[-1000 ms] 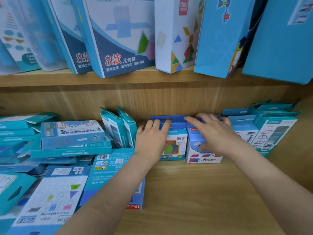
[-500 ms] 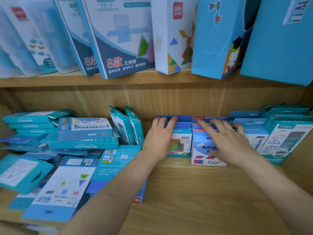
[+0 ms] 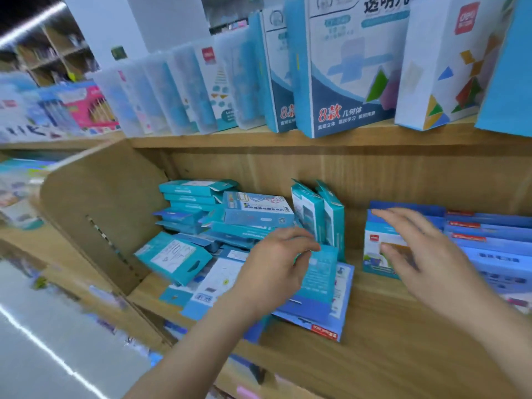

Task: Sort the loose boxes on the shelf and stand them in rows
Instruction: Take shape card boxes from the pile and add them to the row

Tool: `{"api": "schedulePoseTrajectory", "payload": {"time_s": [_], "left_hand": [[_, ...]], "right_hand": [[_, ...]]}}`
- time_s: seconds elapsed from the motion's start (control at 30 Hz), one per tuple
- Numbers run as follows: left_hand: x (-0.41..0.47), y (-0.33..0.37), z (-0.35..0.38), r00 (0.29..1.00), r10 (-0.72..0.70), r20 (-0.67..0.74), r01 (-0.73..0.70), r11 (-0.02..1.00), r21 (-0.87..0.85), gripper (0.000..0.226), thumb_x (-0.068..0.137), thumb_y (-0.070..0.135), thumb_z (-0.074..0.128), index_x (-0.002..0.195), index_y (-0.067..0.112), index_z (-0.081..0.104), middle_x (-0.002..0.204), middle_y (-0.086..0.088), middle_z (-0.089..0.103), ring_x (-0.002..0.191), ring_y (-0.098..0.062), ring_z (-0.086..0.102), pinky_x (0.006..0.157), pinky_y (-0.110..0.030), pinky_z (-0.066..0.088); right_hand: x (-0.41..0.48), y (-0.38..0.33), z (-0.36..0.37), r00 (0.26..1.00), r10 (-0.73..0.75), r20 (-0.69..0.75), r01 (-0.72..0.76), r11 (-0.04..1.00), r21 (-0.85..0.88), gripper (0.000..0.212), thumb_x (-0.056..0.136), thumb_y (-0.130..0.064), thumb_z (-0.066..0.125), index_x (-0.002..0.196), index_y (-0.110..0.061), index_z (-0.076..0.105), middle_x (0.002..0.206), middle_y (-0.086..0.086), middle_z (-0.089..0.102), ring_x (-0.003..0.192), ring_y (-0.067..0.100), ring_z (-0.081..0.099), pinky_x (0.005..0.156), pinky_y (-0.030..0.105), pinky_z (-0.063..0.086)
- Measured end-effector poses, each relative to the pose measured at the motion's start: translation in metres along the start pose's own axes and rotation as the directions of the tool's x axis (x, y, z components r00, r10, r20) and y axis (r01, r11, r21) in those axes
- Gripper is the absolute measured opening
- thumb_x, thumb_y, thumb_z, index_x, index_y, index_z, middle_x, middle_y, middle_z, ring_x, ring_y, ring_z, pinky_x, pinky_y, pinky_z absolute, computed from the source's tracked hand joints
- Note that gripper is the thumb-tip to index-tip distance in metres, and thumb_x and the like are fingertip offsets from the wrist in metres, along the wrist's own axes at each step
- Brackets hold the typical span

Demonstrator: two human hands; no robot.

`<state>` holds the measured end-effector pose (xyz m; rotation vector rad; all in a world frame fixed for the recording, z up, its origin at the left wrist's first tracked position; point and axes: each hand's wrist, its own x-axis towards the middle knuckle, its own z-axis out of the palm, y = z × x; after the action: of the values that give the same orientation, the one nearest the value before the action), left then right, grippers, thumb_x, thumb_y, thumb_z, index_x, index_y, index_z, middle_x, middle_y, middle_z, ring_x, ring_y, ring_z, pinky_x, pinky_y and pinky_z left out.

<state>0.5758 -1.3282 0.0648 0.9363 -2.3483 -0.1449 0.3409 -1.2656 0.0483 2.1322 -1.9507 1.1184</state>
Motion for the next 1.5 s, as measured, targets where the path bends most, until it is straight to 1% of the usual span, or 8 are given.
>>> {"api": "schedulePoseTrajectory", "payload": {"time_s": [0.2, 0.43, 0.67, 0.87, 1.07, 1.23, 1.37, 1.5], "left_hand": [[-0.056, -0.080, -0.055, 0.959, -0.283, 0.005, 0.283, 0.959, -0.021, 0.025, 0.096, 0.024, 0.051, 0.117, 0.026, 0.064, 0.081, 0.009, 0.072, 0.077, -0.008, 0.066, 0.071, -0.031, 0.052], [-0.103, -0.195, -0.106, 0.967, -0.250, -0.057, 0.252, 0.968, 0.018, 0.016, 0.085, 0.010, 0.062, 0.094, 0.018, 0.073, 0.094, 0.009, 0.072, 0.083, -0.004, 0.061, 0.074, -0.021, 0.052], [-0.090, -0.256, -0.117, 0.985, -0.167, -0.039, 0.165, 0.985, -0.050, 0.016, 0.088, 0.012, 0.062, 0.099, 0.018, 0.072, 0.098, 0.009, 0.068, 0.091, -0.006, 0.059, 0.080, -0.027, 0.051], [-0.024, -0.266, -0.118, 0.982, -0.078, -0.170, 0.074, 0.997, -0.033, 0.014, 0.085, 0.013, 0.067, 0.099, 0.015, 0.071, 0.098, 0.003, 0.069, 0.093, -0.011, 0.059, 0.084, -0.016, 0.039], [0.033, -0.268, -0.097, 0.995, 0.050, -0.092, -0.036, 0.988, 0.151, 0.033, 0.085, 0.022, 0.065, 0.117, 0.018, 0.063, 0.117, -0.001, 0.062, 0.111, -0.024, 0.054, 0.090, -0.037, 0.045], [0.048, -0.292, -0.088, 1.000, 0.022, 0.007, -0.024, 0.945, 0.326, 0.049, 0.087, 0.039, 0.062, 0.133, 0.028, 0.050, 0.134, 0.009, 0.055, 0.125, -0.013, 0.048, 0.115, -0.048, 0.012], [0.045, -0.306, -0.094, 0.984, 0.169, -0.052, -0.134, 0.904, 0.405, 0.031, 0.077, 0.022, 0.075, 0.107, 0.014, 0.067, 0.103, -0.004, 0.072, 0.093, -0.020, 0.069, 0.104, -0.052, 0.036], [0.023, -0.287, -0.118, 0.930, 0.255, -0.266, -0.202, 0.956, 0.212, 0.028, 0.093, 0.023, 0.045, 0.115, 0.009, 0.054, 0.109, -0.007, 0.066, 0.101, -0.017, 0.060, 0.106, -0.036, 0.036]], "right_hand": [[0.010, -0.076, 0.052, 0.994, -0.002, 0.110, -0.035, 0.945, 0.326, 0.039, 0.089, -0.021, 0.058, 0.120, -0.044, 0.052, 0.110, -0.016, 0.060, 0.095, 0.002, 0.060, 0.082, 0.030, 0.051], [0.025, -0.166, 0.122, 0.980, 0.132, 0.147, -0.182, 0.892, 0.414, 0.038, 0.089, -0.018, 0.060, 0.107, -0.050, 0.052, 0.108, -0.022, 0.061, 0.098, -0.001, 0.058, 0.083, 0.016, 0.048], [0.030, -0.203, 0.150, 0.968, 0.221, 0.115, -0.234, 0.966, 0.108, 0.039, 0.091, -0.041, 0.050, 0.129, -0.039, 0.049, 0.131, -0.022, 0.045, 0.124, 0.000, 0.039, 0.103, 0.023, 0.032], [0.072, -0.212, 0.150, 0.996, 0.089, 0.007, -0.087, 0.988, -0.127, 0.044, 0.093, -0.041, 0.048, 0.136, -0.032, 0.042, 0.144, -0.008, 0.037, 0.138, 0.015, 0.028, 0.105, 0.046, 0.036], [0.116, -0.223, 0.161, 0.985, 0.128, 0.115, -0.092, 0.957, -0.274, 0.057, 0.092, -0.047, 0.048, 0.143, -0.040, 0.026, 0.155, -0.008, 0.020, 0.146, 0.013, 0.008, 0.110, 0.047, 0.023], [0.120, -0.216, 0.173, 0.956, 0.205, 0.211, -0.129, 0.937, -0.326, 0.061, 0.089, -0.062, 0.025, 0.144, -0.038, 0.028, 0.156, -0.009, 0.019, 0.142, 0.013, 0.020, 0.112, 0.038, 0.020], [0.119, -0.213, 0.172, 0.953, 0.216, 0.212, -0.139, 0.935, -0.326, 0.057, 0.093, -0.063, 0.027, 0.145, -0.040, 0.025, 0.156, -0.014, 0.015, 0.142, 0.009, 0.017, 0.113, 0.033, 0.014], [0.118, -0.215, 0.170, 0.965, 0.214, 0.152, -0.171, 0.951, -0.257, 0.067, 0.084, -0.071, 0.017, 0.143, -0.040, 0.028, 0.155, -0.012, 0.019, 0.142, 0.009, 0.018, 0.114, 0.037, 0.016]]}}
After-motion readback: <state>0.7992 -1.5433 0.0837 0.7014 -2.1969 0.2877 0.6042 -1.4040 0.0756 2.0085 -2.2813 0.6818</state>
